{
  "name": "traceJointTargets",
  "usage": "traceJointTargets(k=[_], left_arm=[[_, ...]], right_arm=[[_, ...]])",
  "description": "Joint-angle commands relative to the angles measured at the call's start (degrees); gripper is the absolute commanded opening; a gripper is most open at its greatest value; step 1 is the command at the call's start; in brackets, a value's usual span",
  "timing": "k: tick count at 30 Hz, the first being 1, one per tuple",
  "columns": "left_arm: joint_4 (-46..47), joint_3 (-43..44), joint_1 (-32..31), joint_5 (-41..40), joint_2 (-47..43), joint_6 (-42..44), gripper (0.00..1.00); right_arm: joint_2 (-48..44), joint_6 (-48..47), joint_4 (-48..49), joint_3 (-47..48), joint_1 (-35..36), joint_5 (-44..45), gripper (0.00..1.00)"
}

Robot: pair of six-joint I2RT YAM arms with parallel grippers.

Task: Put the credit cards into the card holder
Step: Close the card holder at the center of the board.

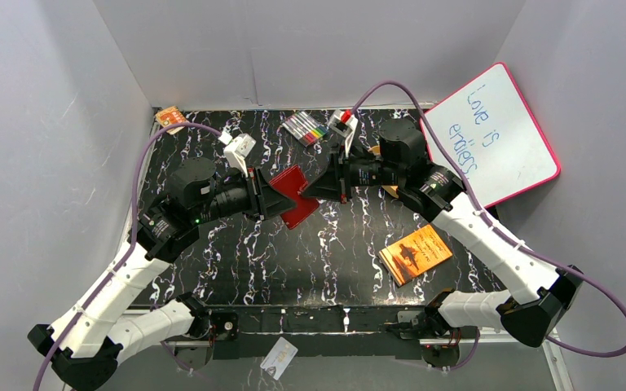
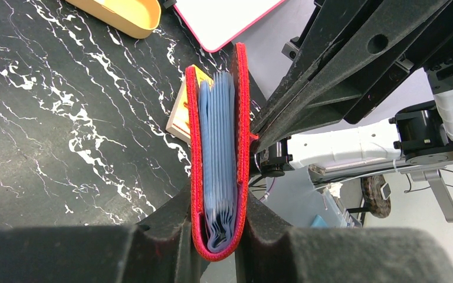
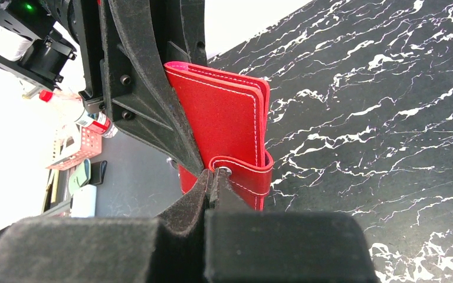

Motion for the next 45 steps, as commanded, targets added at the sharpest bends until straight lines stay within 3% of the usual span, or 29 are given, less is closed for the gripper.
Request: traceJointTargets(k=[1,38,45], left_arm=[[2.9,0.9,-0.1,2.6,0.0,-0.1,0.0],[10.4,1.9,-0.1,18.6,-1.0,-1.2,0.0],[4.4,2.2,-0.1,8.3,-2.1,1.8,0.0]], right_arm=[[0.6,1.4,3.7,-0.4,1.1,-1.8,0.0],[6.4,6.5,3.7,-2.0,2.5,2.4,0.0],[4.3,5.3,3.9,-2.3,2.5,0.7,0.0]])
